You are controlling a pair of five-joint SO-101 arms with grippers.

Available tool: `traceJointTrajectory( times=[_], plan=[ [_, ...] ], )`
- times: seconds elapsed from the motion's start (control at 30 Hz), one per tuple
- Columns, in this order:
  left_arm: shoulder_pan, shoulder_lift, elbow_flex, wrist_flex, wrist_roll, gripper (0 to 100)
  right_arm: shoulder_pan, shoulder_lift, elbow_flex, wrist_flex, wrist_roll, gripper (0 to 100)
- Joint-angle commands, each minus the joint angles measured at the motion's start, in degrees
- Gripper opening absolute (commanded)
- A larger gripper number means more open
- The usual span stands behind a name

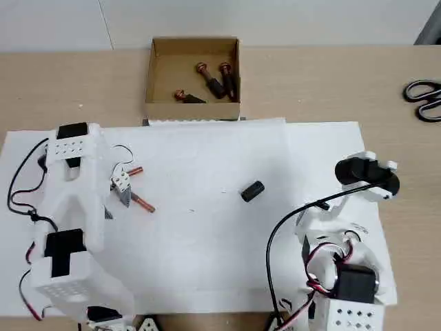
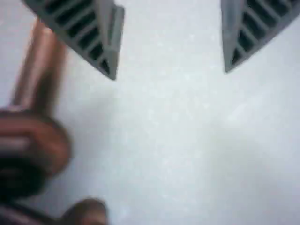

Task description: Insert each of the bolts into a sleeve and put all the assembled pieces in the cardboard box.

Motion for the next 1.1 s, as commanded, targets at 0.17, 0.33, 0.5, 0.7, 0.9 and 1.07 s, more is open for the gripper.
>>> traceJointTrajectory(
  times=[0.17,0.33,0.5,0.7,0.9,1.07],
  plan=[
    [2.5,-0.8,-1.5,1.7,-0.3,15,0.4,-0.4,-0.2,-1.4,0.4,0.3],
    [6.8,-0.8,-6.5,5.5,-0.1,15,0.4,-0.4,-0.2,-1.2,0.4,0.3],
    [7.6,-0.8,-12.6,6.8,0.0,15,0.4,-0.4,-0.2,-1.2,0.4,0.3],
    [7.6,0.4,-13.2,5.1,-0.1,15,0.4,-0.4,-0.2,-0.9,0.4,0.3],
    [7.5,6.6,-13.5,2.1,-0.1,15,0.4,-0.4,-0.2,-0.8,0.4,0.3],
    [7.4,10.6,-13.6,0.8,-0.1,15,0.4,-0.4,-0.1,-0.8,0.4,0.3]
  ],
)
